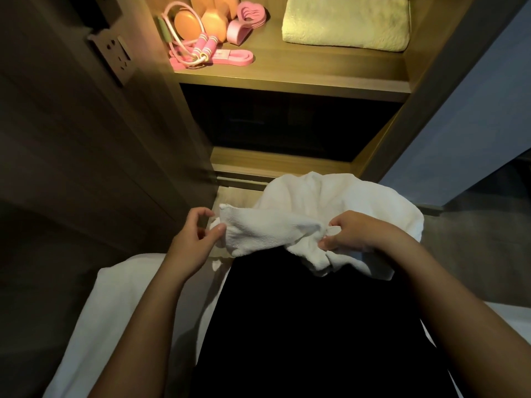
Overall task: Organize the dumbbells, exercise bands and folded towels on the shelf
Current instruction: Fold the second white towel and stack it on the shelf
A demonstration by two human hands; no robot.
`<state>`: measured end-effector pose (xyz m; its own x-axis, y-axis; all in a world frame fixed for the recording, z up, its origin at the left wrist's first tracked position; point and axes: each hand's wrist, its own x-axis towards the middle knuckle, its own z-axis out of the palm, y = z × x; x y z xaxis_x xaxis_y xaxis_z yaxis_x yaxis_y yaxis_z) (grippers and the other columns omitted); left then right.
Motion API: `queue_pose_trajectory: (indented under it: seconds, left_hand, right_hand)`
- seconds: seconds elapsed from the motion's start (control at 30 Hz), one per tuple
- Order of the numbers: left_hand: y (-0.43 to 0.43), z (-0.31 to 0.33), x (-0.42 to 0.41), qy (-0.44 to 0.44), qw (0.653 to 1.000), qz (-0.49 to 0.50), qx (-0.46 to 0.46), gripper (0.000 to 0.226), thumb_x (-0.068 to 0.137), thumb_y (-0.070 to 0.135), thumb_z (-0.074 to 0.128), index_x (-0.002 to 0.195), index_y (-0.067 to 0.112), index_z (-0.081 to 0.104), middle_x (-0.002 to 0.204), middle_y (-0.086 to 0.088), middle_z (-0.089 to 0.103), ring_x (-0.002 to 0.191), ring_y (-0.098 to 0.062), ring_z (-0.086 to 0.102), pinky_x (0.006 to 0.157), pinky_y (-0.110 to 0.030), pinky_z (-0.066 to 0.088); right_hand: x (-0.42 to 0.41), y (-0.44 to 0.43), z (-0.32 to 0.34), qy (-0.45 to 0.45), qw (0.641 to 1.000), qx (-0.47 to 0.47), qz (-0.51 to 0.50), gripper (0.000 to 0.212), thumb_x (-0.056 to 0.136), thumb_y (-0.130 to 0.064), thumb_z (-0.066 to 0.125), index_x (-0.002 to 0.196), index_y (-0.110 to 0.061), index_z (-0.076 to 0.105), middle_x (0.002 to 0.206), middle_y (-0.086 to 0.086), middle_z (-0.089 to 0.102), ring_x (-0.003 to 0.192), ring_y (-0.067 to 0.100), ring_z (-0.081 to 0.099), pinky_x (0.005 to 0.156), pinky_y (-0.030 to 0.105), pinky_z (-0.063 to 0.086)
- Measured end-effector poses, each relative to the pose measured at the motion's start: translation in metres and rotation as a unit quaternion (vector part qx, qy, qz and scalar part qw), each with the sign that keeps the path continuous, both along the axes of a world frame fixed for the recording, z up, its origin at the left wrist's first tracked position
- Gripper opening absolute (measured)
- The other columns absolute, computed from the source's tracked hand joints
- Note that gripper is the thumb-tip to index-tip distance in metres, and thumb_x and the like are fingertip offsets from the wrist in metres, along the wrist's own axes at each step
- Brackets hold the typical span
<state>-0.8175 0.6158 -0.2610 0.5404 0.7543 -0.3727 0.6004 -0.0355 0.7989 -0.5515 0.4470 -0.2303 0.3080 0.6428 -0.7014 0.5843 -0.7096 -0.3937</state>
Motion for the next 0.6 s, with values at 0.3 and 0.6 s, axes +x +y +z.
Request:
queue_pose_trajectory:
  seconds: [0.3,0.6]
  left_hand:
    - [-0.014,0.011,0.022,-0.127,0.992,0.018,0.021,0.015,0.098,0.021,0.054,0.099,0.011,0.065,0.097,-0.003,0.064,0.09,-0.011,0.059,0.068,-0.011,0.046]
    - [-0.024,0.007,0.044,-0.186,0.974,0.088,0.09,0.012,0.091,0.015,0.064,0.086,0.026,0.063,0.088,0.012,0.064,0.082,0.006,0.059,0.065,-0.008,0.049]
  right_hand:
    - [0.0,-0.001,0.001,-0.001,1.0,0.002,-0.008,0.031,0.083,-0.044,0.069,0.099,-0.017,0.068,0.104,0.003,0.068,0.094,0.019,0.059,0.084,0.032,0.045]
    - [-0.005,-0.01,0.0,-0.005,0.999,0.04,-0.022,0.023,0.083,-0.045,0.07,0.085,-0.023,0.065,0.093,-0.001,0.067,0.091,0.019,0.06,0.081,0.031,0.045]
